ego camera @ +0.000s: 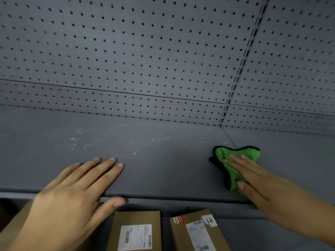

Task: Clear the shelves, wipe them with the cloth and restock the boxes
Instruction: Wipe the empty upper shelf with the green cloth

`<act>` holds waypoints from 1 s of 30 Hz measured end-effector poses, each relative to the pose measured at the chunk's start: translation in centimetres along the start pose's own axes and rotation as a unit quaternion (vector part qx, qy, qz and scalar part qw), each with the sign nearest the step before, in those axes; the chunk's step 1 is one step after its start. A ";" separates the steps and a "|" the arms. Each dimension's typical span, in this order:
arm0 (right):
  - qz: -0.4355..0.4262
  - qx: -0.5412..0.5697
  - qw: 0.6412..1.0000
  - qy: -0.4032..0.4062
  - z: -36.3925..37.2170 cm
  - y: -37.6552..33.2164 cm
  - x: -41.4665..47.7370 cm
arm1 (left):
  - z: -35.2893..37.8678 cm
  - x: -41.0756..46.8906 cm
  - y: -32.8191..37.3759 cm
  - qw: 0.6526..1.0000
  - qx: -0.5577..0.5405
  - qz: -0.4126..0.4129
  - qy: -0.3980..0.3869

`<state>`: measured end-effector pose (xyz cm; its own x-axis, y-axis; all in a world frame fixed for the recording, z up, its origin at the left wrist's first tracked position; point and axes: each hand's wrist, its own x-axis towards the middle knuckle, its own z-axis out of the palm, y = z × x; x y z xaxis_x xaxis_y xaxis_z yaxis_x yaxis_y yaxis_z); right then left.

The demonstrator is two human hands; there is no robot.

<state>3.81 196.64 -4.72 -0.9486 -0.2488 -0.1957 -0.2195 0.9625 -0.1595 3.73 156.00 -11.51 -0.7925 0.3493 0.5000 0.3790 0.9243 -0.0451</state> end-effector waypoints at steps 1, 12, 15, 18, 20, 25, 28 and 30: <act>0.005 0.000 1.000 -0.002 -0.3 -0.3 0.5 | 0.1 0.1 0.0 1.000 0.000 0.001 0.006; 0.103 0.000 0.995 0.010 -2.5 0.0 12.5 | -0.4 0.8 0.4 1.000 -0.011 -0.005 -0.026; 0.113 -0.002 0.993 0.029 -2.5 -0.4 14.8 | -0.7 0.7 0.7 1.000 -0.009 -0.010 -0.027; 0.114 -0.005 0.993 0.038 -2.5 -1.3 16.2 | -1.0 0.6 0.6 0.999 -0.013 -0.021 -0.030; 0.113 -0.008 0.993 0.040 -2.6 -2.1 16.2 | -1.1 0.5 0.5 0.999 -0.010 -0.024 -0.034; 0.047 -0.013 0.998 0.035 -1.9 -5.7 12.7 | -1.0 0.3 0.4 0.999 -0.005 -0.025 -0.048; -0.019 -0.020 0.999 0.022 -0.8 -8.4 8.8 | -1.0 0.2 0.3 0.999 -0.005 -0.030 -0.045; -0.055 -0.019 0.998 0.014 0.2 -9.4 5.9 | -0.9 0.3 0.3 0.999 -0.004 -0.027 -0.043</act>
<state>0.36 186.11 -4.52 -0.9244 -0.3498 -0.1519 -0.3301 0.9334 -0.1406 4.06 156.28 -10.63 -0.8499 0.3116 0.4250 0.3380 0.9410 -0.0139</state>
